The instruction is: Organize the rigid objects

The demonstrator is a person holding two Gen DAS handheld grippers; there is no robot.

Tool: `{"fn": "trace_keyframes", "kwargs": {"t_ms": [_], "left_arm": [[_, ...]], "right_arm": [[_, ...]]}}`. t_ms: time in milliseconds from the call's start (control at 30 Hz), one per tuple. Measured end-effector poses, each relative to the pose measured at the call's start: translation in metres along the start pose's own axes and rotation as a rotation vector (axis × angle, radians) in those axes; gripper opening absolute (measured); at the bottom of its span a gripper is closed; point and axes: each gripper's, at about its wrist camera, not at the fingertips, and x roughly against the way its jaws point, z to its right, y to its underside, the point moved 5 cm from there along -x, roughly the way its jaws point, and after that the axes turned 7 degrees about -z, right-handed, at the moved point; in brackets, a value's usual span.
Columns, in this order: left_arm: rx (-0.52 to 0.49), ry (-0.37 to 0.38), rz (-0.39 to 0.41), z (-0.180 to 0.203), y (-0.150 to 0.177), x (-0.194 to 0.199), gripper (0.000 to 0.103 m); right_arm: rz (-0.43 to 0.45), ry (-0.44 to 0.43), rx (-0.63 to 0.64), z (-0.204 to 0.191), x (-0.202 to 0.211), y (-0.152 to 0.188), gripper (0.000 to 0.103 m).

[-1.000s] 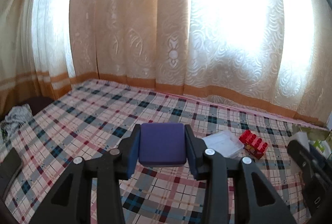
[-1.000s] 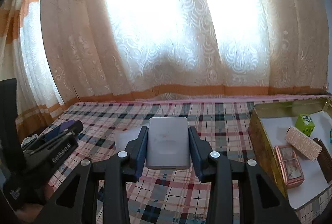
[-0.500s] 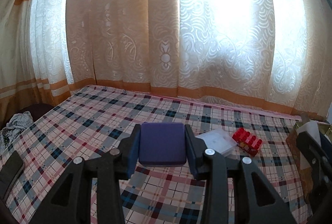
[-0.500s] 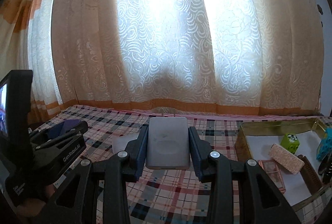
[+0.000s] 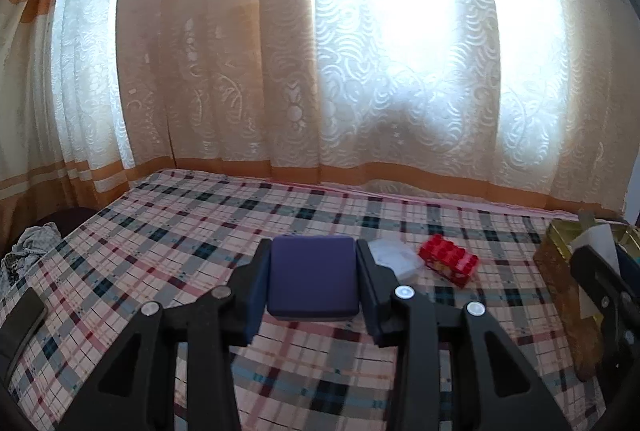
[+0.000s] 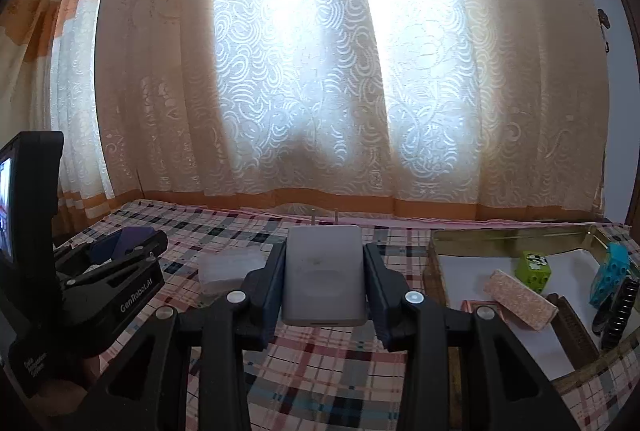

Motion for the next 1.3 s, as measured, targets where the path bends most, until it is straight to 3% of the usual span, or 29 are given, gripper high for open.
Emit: {"fn": "trace_keyframes", "kwargs": {"t_ms": [867,1300], "left_arm": [[0.0,0.105,-0.002,0.054,0.018,0.03,0.039],[-0.022,0.107,-0.01,0.076,0.023,0.034,0.039]], "right_arm": [[0.035,0.022,0.006,0.044,0.034,0.007,0.041],[0.048,0.045,-0.012,0.068,0.044,0.009,0.041]]}}
